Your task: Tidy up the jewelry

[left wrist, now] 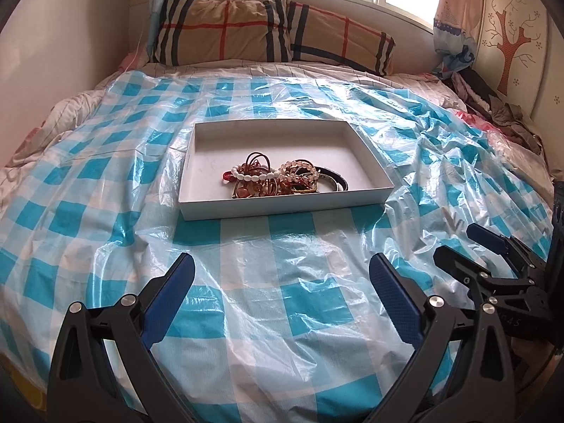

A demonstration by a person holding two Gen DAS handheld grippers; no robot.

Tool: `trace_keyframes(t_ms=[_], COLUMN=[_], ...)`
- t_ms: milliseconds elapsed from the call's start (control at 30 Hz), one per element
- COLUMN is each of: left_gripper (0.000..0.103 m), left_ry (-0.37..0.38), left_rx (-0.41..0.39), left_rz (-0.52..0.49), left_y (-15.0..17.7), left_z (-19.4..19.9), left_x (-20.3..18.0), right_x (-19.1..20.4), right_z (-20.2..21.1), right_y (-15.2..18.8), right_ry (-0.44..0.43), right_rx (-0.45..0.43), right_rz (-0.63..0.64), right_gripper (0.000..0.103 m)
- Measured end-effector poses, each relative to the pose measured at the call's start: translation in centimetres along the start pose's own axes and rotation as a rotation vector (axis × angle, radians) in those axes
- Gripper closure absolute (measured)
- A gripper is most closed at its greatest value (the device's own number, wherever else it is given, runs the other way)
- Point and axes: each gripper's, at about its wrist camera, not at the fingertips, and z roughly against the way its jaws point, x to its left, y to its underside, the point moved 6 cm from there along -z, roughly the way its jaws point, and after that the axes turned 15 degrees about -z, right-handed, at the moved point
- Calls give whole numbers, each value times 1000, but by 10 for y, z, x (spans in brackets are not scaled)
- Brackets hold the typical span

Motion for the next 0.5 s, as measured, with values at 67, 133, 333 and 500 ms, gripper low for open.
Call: trace_keyframes(t_ms=[67,133,333,500], left_gripper=[8,8,8,8], left_ry=[0,-1,-4,-8], left_rx=[-6,-12,-24,-35], left_rz=[-6,-12,-33,-50], left_y=[1,3,10,17], left_z=[11,21,51,76], left_x=[-2,-5,-10,-15], right_x=[3,7,27,46], right_z=[13,27,61,85], right_y=[4,9,20,34], right_ry=[-4,-12,-37,-41], right_rx=[-3,-8,-29,-41], right_rz=[6,10,32,67], right_gripper=[12,12,11,10])
